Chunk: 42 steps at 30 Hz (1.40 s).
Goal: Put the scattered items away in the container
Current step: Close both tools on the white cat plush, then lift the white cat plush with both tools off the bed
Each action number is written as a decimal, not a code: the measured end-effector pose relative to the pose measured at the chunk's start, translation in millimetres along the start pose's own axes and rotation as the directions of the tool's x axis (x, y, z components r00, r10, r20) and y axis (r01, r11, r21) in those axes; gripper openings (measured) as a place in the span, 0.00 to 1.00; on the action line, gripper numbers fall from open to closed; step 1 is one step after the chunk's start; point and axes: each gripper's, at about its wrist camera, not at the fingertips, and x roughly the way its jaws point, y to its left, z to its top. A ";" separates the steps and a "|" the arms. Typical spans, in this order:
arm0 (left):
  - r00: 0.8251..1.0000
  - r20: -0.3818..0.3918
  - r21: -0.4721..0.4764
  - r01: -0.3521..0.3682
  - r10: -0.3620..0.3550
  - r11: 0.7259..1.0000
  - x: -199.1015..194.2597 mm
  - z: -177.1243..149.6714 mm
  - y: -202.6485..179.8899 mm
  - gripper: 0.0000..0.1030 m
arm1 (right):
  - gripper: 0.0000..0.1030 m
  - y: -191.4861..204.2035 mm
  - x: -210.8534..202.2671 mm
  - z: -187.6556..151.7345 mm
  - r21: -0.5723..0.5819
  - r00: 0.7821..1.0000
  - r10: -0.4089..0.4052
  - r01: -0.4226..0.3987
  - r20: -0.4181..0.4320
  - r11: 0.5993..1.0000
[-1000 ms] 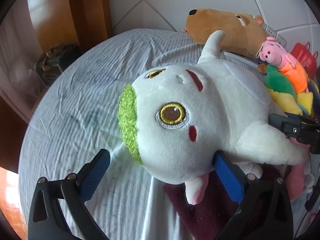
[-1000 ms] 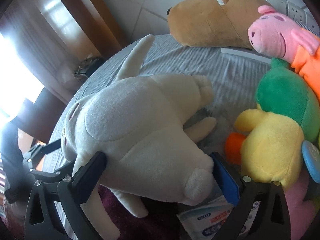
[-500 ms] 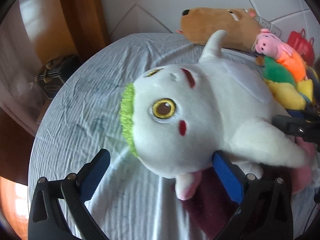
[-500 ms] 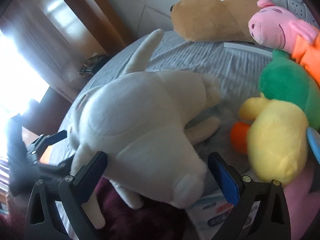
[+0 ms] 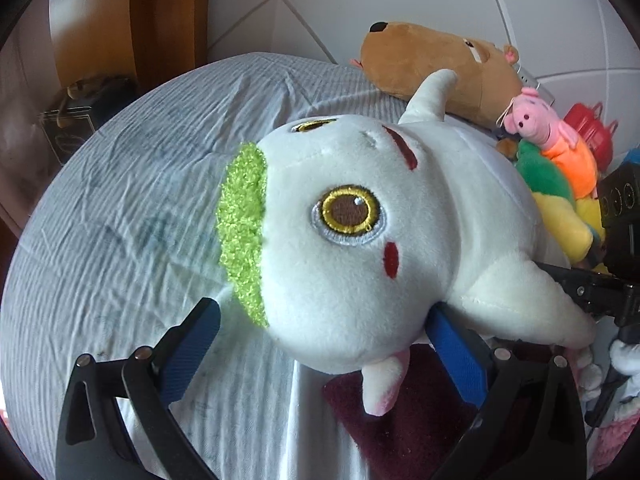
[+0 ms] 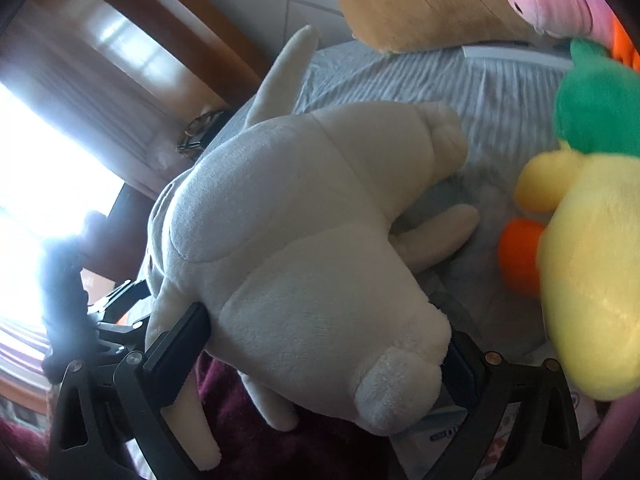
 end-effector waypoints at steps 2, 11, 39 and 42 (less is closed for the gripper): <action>1.000 0.020 0.011 -0.007 0.007 1.000 -0.5 -0.7 -2.3 1.00 | 1.00 3.0 1.0 2.7 -0.016 1.000 -0.017 0.017 0.007 1.000; 0.998 0.035 0.081 -0.051 0.049 0.995 -34.3 -6.0 -20.4 0.57 | 0.81 52.0 -26.0 -12.8 -0.160 0.990 -0.129 0.137 0.061 0.978; 0.996 0.005 0.051 -0.094 0.094 0.994 -68.6 1.1 31.9 0.86 | 0.88 87.1 -46.0 -77.9 -0.067 0.960 -0.271 0.276 0.076 0.959; 0.997 -0.014 0.094 -0.071 0.073 0.993 -53.3 7.7 24.0 0.86 | 0.82 76.2 -47.3 -71.7 -0.024 0.954 -0.281 0.285 0.104 0.958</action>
